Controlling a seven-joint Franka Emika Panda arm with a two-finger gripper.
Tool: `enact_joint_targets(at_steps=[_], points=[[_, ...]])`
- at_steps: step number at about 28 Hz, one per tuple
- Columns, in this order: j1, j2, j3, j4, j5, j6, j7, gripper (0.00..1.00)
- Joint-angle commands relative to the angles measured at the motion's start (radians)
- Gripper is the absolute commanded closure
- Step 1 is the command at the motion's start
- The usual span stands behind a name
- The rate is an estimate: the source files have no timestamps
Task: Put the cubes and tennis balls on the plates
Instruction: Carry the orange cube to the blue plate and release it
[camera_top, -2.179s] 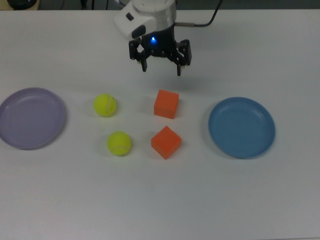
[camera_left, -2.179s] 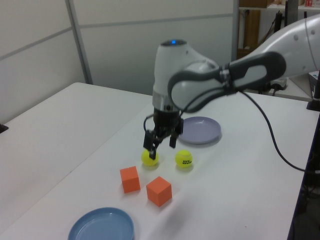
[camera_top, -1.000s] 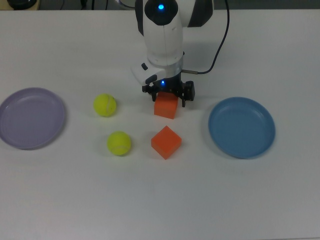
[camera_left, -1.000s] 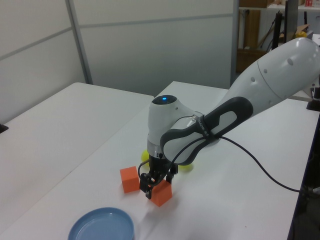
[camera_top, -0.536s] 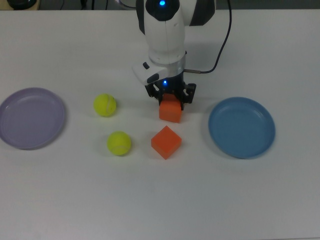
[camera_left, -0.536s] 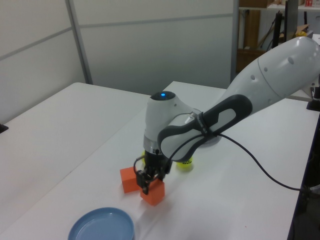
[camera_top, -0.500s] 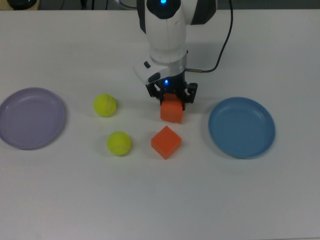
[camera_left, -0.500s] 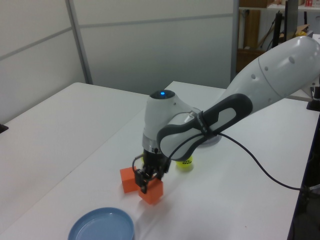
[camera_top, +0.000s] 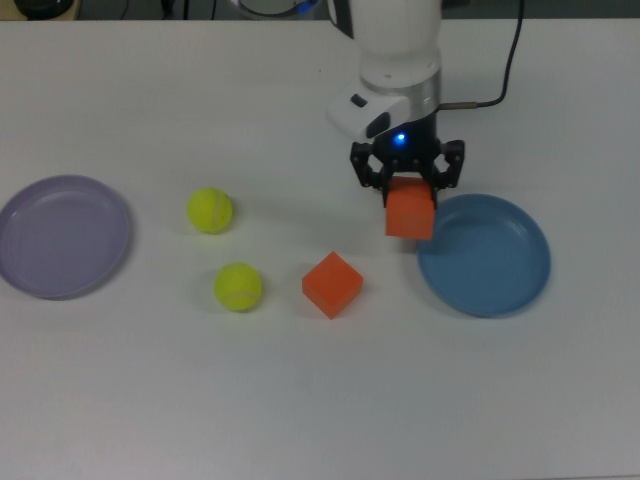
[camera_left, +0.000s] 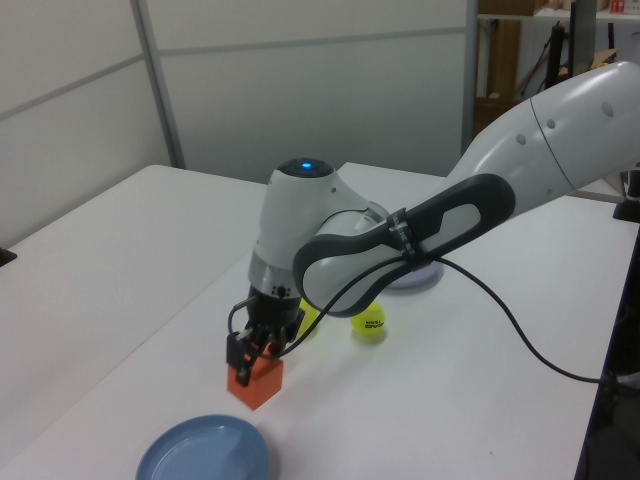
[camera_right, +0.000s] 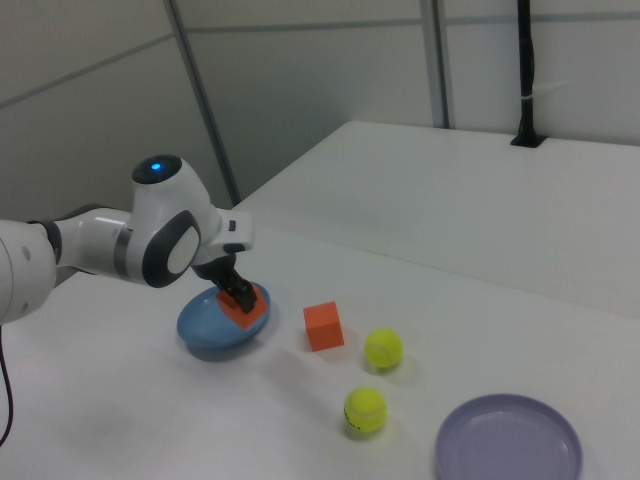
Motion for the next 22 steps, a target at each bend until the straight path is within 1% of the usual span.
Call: enact_joint_targets(at_steps=[1,2,3,6,7,12,15,17,21,22], points=[[0.043,0.067,0.011,0.072,-0.031,0.014,0.05,1.0],[0.057,0.096,0.011,0.101,-0.043,0.014,0.062,1.0],[0.065,0.11,0.011,0.114,-0.053,0.014,0.071,1.0],[0.077,0.144,0.011,0.135,-0.092,0.017,0.111,1.0],[0.082,0.167,0.011,0.147,-0.121,0.017,0.135,1.0],[0.099,0.233,0.011,0.193,-0.178,0.018,0.191,1.0],[0.108,0.245,0.011,0.198,-0.189,0.049,0.206,1.0],[0.111,0.247,0.011,0.198,-0.189,0.086,0.212,1.0],[0.117,0.254,0.013,0.198,-0.188,0.094,0.214,1.0],[0.119,0.254,0.013,0.198,-0.188,0.094,0.214,0.93]])
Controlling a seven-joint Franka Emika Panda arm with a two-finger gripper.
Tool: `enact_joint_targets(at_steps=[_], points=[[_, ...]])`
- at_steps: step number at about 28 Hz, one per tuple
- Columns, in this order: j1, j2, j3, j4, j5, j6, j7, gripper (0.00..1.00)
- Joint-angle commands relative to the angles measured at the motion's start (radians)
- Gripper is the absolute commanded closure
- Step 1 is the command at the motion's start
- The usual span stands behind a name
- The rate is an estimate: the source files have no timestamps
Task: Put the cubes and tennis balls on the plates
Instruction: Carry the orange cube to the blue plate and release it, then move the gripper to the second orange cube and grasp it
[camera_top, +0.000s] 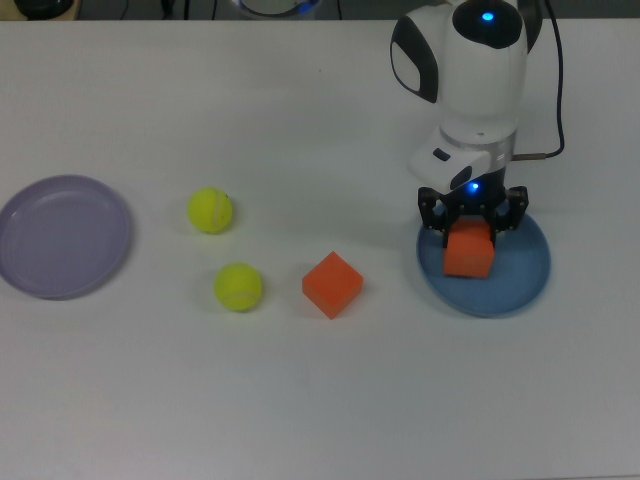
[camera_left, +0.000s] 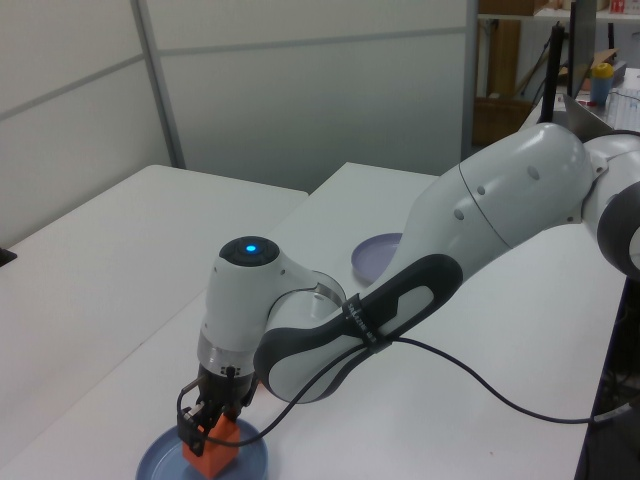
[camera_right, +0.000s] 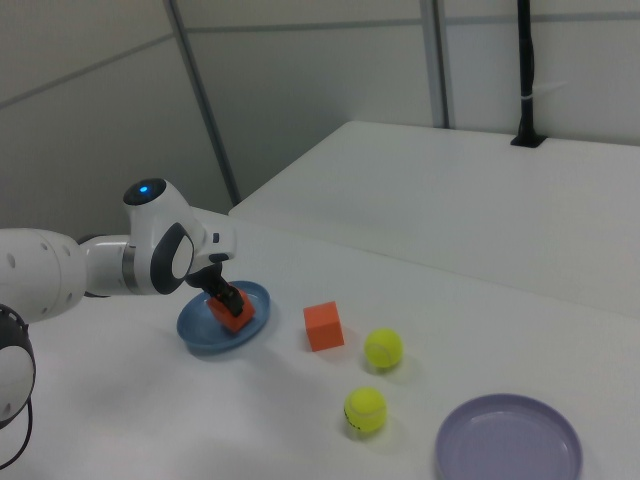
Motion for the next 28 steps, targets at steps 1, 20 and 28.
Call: enact_joint_targets(at_steps=[1,20,28], points=[[0.012,0.009,-0.001,0.019,-0.022,0.012,0.035,0.33],[-0.077,-0.079,-0.014,0.028,0.001,-0.031,0.092,0.0],[-0.1,-0.076,-0.086,0.05,0.005,-0.032,0.101,0.0]])
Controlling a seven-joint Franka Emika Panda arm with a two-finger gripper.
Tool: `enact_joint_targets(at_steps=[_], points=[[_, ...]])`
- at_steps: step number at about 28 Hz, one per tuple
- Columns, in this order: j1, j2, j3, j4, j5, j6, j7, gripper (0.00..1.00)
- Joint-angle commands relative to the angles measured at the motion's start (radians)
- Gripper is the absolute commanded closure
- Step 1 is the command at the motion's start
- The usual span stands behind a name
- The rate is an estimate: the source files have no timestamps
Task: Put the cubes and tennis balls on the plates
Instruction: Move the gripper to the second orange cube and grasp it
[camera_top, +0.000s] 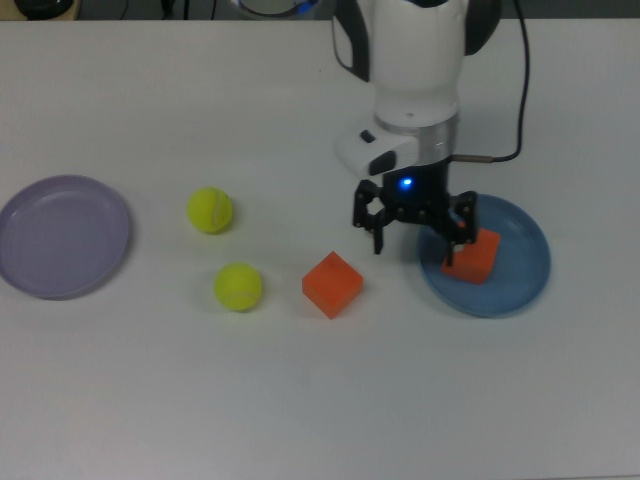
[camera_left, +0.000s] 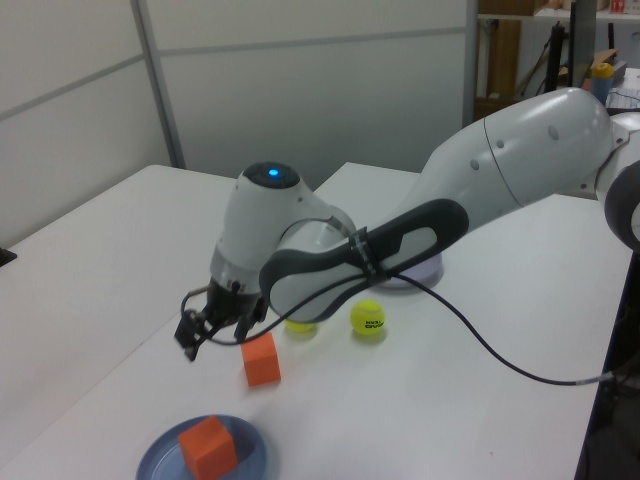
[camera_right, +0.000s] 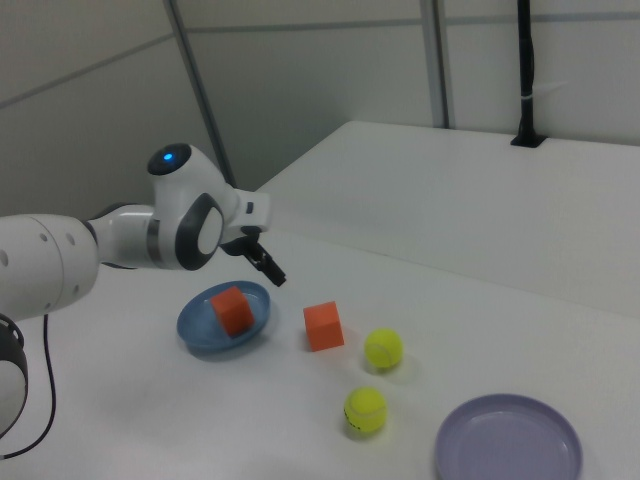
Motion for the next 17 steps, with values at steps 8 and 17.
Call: enact_joint_targets(at_steps=[8,17], points=[[-0.005,0.002,-0.076,0.02,0.023,-0.096,-0.312,0.0],[-0.033,0.007,-0.133,0.088,0.226,-0.263,-0.836,0.0]])
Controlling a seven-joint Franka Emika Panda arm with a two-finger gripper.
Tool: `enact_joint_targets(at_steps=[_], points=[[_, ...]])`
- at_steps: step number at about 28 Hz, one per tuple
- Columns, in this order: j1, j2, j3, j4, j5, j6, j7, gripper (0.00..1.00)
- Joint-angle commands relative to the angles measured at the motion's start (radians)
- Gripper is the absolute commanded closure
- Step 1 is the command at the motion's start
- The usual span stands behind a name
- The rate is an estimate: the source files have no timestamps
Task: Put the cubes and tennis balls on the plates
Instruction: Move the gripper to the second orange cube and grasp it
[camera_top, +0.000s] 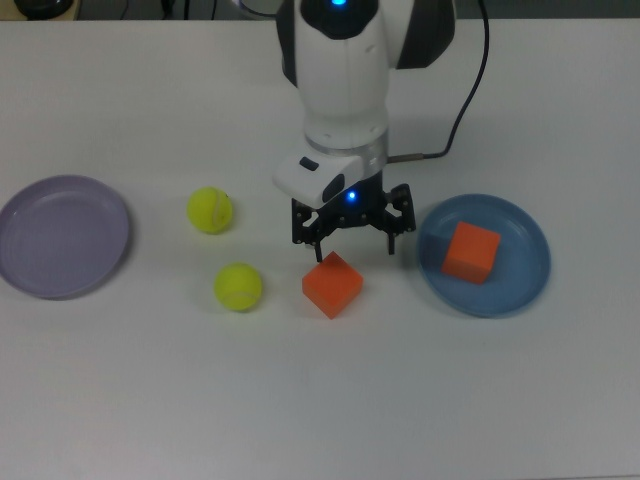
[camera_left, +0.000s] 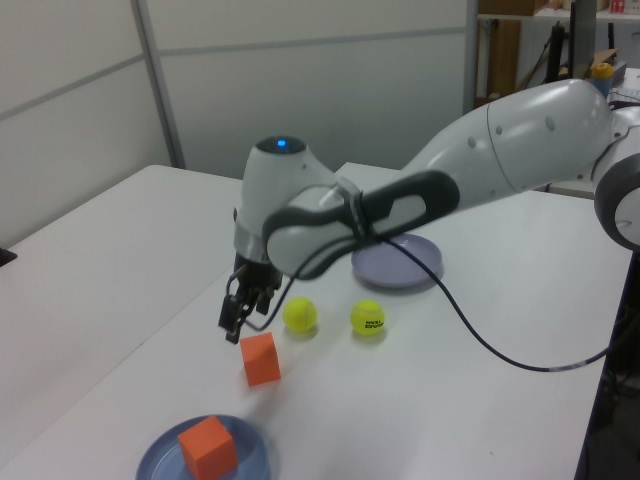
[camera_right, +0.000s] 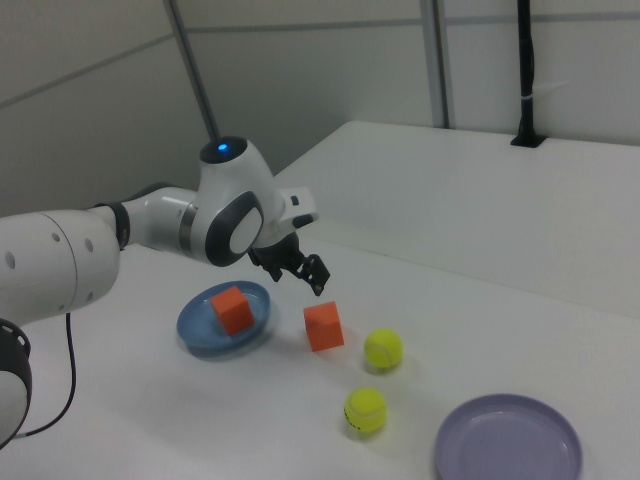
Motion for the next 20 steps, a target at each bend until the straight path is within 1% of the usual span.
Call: enact_joint_targets(at_steps=[1,2,5,7,10,20], points=[[-0.005,0.008,-0.041,0.033,0.059,-0.065,-0.204,0.0],[-0.005,0.029,-0.044,0.051,0.057,-0.063,-0.234,0.0],[-0.008,0.057,-0.046,0.088,0.057,-0.066,-0.279,0.0],[-0.015,0.075,-0.049,0.09,0.056,-0.066,-0.317,0.0],[-0.02,0.083,-0.049,0.09,0.06,-0.068,-0.368,0.0],[-0.029,0.121,-0.049,0.088,0.065,-0.089,-0.466,0.0]])
